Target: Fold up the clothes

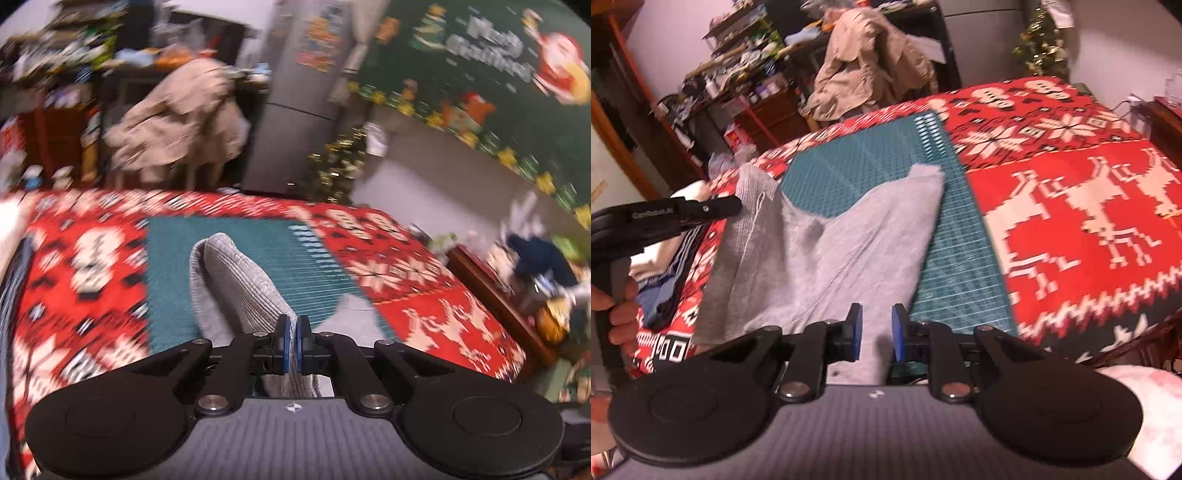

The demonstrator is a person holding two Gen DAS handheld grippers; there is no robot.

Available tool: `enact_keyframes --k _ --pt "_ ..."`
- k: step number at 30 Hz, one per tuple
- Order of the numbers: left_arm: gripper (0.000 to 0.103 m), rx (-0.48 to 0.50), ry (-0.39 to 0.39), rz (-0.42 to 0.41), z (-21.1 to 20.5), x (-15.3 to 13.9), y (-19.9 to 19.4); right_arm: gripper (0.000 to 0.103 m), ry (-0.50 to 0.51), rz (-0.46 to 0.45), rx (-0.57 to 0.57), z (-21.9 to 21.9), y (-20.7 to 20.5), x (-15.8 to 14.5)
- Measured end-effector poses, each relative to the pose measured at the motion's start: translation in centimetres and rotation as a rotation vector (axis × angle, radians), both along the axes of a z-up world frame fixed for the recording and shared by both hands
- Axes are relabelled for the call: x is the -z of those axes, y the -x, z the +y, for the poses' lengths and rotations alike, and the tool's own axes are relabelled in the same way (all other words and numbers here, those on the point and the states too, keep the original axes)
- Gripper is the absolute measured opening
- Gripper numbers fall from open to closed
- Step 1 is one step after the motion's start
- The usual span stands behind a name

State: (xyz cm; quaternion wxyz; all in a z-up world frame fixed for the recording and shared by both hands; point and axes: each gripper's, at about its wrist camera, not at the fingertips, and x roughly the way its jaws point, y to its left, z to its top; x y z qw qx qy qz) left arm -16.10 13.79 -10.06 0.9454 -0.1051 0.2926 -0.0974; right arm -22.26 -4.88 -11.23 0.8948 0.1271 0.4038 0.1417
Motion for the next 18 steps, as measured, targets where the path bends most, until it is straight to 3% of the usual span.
enact_keyframes --k 6,11,15,18 --pt "0.004 0.152 -0.082 -0.001 -6.1 -0.1 -2.3 0.019 -0.031 -0.017 0.076 -3.0 0.2 -0.1" --pt "0.004 0.224 -0.122 0.03 -10.7 2.5 -4.2 0.019 -0.049 -0.015 0.112 -4.8 0.1 0.3" --pt "0.004 0.259 -0.143 0.094 -12.5 5.2 -5.3 0.02 -0.057 -0.014 0.12 -5.5 -0.2 0.7" --pt "0.005 0.292 -0.114 0.128 -12.4 6.0 -5.2 0.026 -0.074 -0.01 0.127 -5.7 -0.6 1.1"
